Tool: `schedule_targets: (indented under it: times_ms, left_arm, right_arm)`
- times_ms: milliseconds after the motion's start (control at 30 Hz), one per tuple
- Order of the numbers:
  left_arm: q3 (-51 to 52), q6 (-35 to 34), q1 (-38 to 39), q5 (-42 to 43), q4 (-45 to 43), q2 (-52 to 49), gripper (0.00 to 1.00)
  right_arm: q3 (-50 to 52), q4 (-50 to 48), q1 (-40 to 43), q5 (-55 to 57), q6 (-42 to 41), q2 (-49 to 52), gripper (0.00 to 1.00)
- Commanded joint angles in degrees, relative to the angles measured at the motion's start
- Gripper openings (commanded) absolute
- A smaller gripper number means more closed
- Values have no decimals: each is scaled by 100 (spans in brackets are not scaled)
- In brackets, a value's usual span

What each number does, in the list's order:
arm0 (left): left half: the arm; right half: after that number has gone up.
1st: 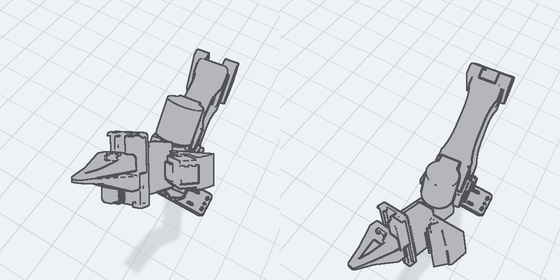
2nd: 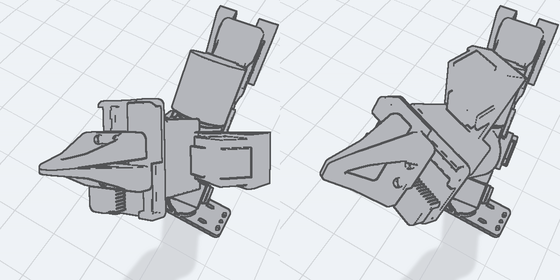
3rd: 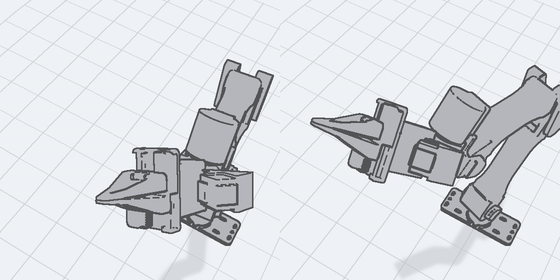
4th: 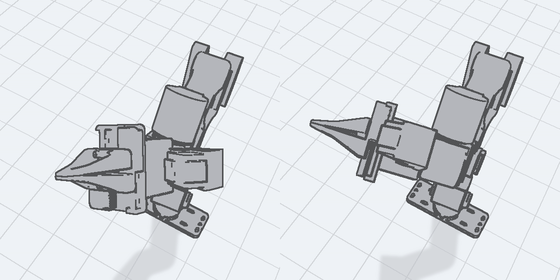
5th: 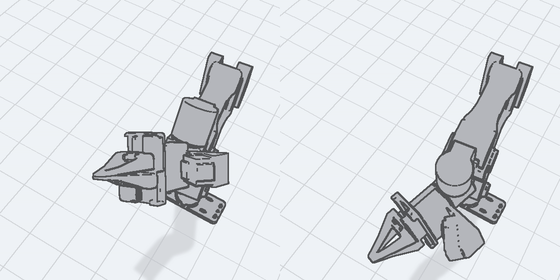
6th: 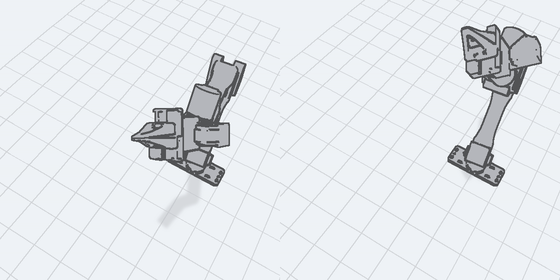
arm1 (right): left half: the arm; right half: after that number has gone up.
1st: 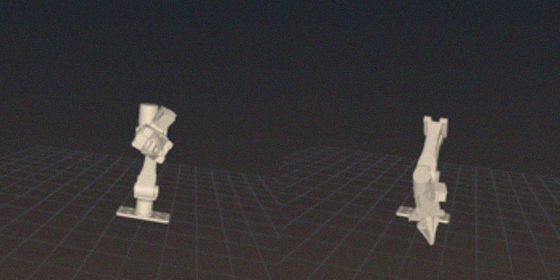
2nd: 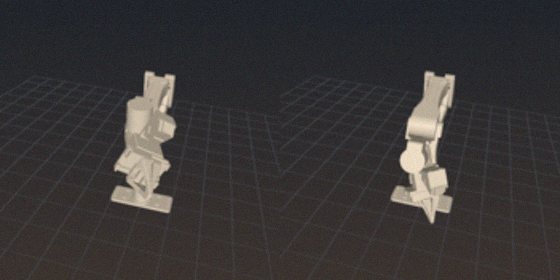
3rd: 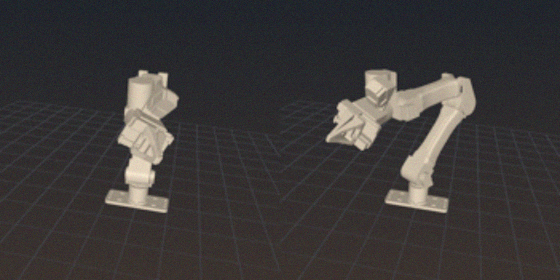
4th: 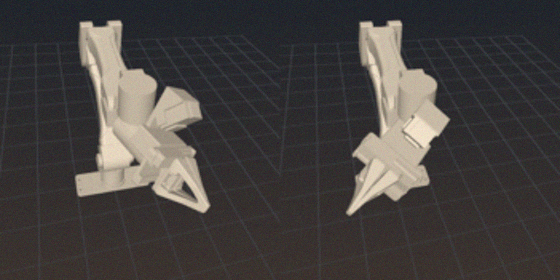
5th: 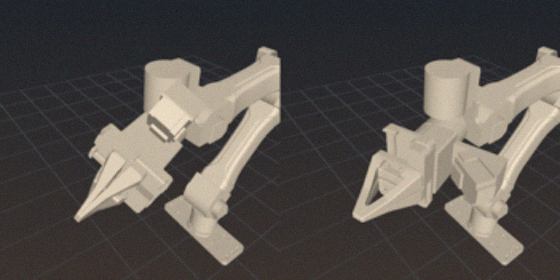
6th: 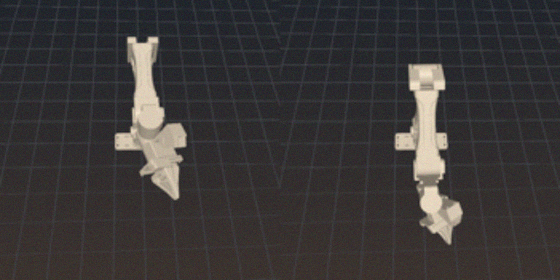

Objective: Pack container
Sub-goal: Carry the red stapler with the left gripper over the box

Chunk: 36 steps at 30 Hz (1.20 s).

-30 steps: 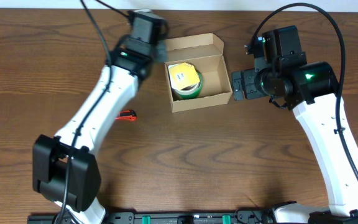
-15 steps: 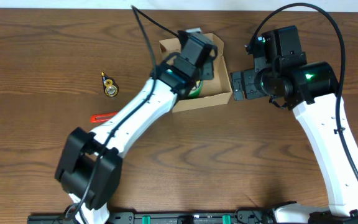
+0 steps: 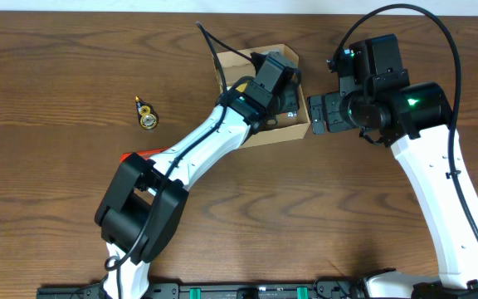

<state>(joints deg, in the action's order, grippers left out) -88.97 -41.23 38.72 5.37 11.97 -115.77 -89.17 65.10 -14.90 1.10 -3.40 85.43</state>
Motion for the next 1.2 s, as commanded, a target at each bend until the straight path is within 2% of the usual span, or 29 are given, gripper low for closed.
schedule_targets:
  times_ms: [0, 367, 700, 1167]
  left_arm:
    - [-55, -170, 70, 90, -74, -92, 6]
    - [-55, -254, 70, 46, -212, -195, 6]
    - [-55, -376, 70, -363, -177, -243, 5]
    - [-57, -291, 70, -319, -308, -564, 6]
  right_arm:
    - [7, 2, 24, 57, 50, -105, 99]
    - [7, 2, 24, 57, 50, -105, 99]
    - [7, 2, 24, 57, 50, -105, 99]
    - [7, 2, 24, 59, 50, -105, 99]
